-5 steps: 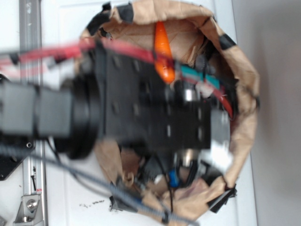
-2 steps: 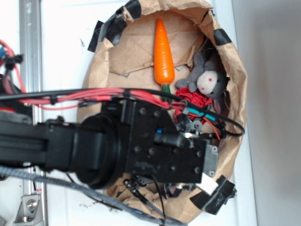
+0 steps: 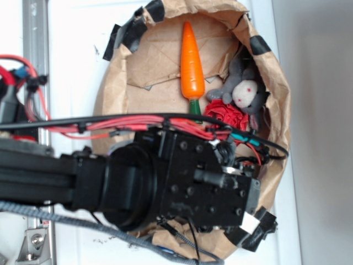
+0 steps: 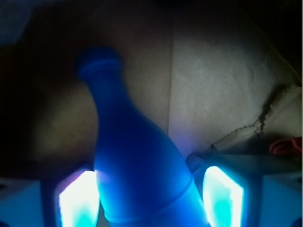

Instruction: Grab the blue bottle.

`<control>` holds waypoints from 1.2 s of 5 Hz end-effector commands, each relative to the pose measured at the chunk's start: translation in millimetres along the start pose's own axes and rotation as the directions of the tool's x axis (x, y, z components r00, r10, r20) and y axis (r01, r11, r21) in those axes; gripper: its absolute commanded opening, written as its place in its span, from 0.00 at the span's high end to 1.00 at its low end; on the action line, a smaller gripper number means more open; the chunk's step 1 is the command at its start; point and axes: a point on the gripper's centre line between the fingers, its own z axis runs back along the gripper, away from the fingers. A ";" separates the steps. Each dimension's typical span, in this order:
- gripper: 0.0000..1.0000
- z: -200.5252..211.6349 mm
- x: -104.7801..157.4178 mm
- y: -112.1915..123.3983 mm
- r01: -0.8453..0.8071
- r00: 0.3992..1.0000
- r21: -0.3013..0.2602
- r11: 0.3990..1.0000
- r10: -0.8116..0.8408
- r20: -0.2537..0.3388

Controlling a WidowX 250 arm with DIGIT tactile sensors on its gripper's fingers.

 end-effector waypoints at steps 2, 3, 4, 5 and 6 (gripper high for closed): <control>1.00 72.7 -24.5 14.9 -0.291 0.957 0.018 0.957 0.291 -0.001; 1.00 115.9 -65.5 21.4 -0.522 0.832 0.014 0.853 0.505 0.229; 0.96 167.0 -91.3 23.7 -0.707 0.706 -0.016 0.707 0.706 0.053; 1.00 196.4 -94.3 20.0 -0.860 0.503 -0.041 0.509 0.858 0.105; 1.00 189.8 -87.5 19.5 -0.940 0.339 -0.018 0.342 0.937 0.085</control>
